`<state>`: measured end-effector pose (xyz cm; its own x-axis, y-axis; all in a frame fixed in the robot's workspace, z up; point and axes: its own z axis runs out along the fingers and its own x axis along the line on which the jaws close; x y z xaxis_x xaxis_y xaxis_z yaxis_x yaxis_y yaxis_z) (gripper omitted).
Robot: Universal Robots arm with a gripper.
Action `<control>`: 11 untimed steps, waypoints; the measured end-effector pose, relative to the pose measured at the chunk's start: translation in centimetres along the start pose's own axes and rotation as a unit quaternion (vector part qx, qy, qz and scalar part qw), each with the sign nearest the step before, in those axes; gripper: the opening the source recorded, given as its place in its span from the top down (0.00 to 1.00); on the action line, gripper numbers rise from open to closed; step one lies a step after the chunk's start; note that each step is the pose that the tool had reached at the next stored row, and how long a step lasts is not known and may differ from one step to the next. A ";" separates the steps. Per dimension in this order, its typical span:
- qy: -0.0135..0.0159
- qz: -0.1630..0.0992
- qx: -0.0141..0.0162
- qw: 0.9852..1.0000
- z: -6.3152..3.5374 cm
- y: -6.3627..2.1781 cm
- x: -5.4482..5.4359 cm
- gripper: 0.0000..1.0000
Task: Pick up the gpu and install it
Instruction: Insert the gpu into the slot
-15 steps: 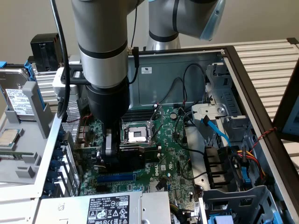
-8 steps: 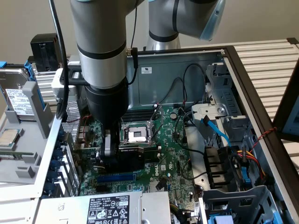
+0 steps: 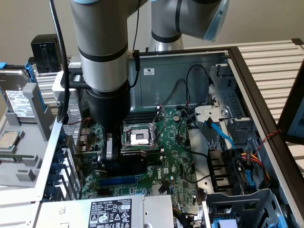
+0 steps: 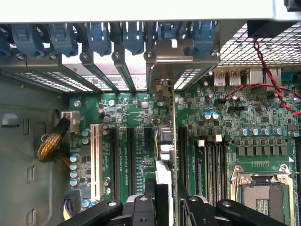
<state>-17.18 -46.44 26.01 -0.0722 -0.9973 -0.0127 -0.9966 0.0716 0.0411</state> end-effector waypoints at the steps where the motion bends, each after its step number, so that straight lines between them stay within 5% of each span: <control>1: 0.000 0.000 0.000 1.000 0.01 0.00 0.0 0.72; 11: 0.000 0.000 0.000 1.000 0.23 -0.01 -0.1 0.72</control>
<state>-17.18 -46.39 25.79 -0.0721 -0.9973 -0.0128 -0.9966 0.0715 0.0410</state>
